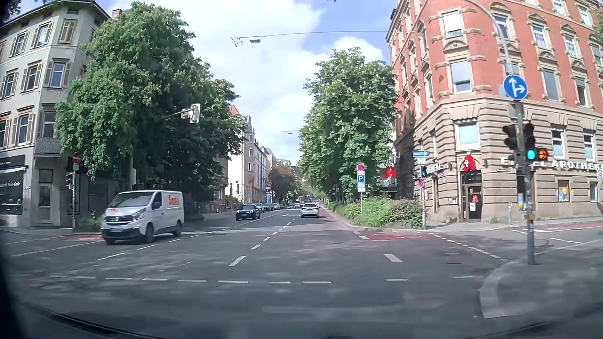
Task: Follow the waypoints while adhering to traffic rules and regulations
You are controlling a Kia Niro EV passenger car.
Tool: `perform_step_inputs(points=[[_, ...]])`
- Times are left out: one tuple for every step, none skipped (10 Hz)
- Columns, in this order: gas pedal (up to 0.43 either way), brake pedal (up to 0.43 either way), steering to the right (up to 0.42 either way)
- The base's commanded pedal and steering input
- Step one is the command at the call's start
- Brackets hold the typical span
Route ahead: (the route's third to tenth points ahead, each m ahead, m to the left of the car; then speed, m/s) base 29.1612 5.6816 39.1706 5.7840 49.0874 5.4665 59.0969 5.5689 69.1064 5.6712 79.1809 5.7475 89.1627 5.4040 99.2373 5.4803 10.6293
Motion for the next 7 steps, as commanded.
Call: perform_step_inputs(points=[[0.098, 0.0, 0.001], [0.098, 0.0, 0.001], [0.098, 0.0, 0.001], [0.098, 0.0, 0.001], [0.098, 0.0, 0.001], [0.098, 0.0, 0.003], [0.098, 0.0, 0.003]])
